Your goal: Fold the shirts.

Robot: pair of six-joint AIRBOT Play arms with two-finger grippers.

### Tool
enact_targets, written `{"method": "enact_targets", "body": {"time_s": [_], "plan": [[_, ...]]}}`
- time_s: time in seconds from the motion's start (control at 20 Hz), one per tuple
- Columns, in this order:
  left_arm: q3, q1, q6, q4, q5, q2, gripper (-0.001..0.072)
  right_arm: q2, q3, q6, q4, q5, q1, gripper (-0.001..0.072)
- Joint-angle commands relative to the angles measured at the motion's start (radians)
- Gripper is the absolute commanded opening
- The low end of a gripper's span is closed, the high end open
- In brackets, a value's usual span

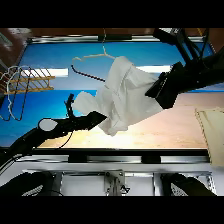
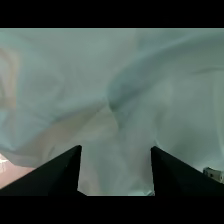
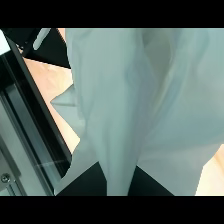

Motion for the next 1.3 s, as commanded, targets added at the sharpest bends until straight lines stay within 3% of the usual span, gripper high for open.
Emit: {"method": "enact_targets", "body": {"time_s": [0.0,0.2,0.3,0.35,0.4,0.45,0.6,0.8,1.0,1.25], "plan": [[0.013,-0.027,0.196,-0.256,0.055,-0.100,0.0511,0.016,0.000,0.024,-0.006,0.000,0.006,0.0047],[0.098,-0.027,0.343,-0.415,-0.004,-0.198,0.0510,0.016,0.000,0.039,-0.006,0.003,0.006,0.0047],[0.136,-0.027,0.394,-0.468,-0.017,-0.229,0.0457,0.016,0.000,0.041,-0.007,0.004,0.006,0.0047],[0.147,-0.027,0.394,-0.474,-0.034,-0.240,0.0326,0.016,0.000,0.041,-0.010,0.003,0.006,0.0047],[0.151,-0.025,0.394,-0.477,-0.053,-0.245,0.0126,0.016,0.000,0.041,-0.023,0.004,0.006,0.0047],[0.149,-0.019,0.395,-0.476,-0.064,-0.243,0.0053,0.016,0.000,0.044,-0.040,0.009,0.006,0.0048],[0.149,0.069,0.442,-0.473,-0.150,-0.236,0.0052,0.016,0.000,0.053,-0.108,0.024,0.006,0.0047],[0.151,0.299,0.455,-0.473,-0.324,-0.217,0.0051,0.016,0.000,0.052,-0.097,0.003,0.006,0.0047],[0.218,0.485,0.454,-0.473,-0.392,-0.203,0.0051,0.016,0.000,0.051,0.013,-0.050,0.006,0.0047],[0.379,0.595,0.446,-0.473,-0.413,-0.203,0.0051,0.016,0.000,0.035,0.024,-0.055,0.006,0.0046]]}}
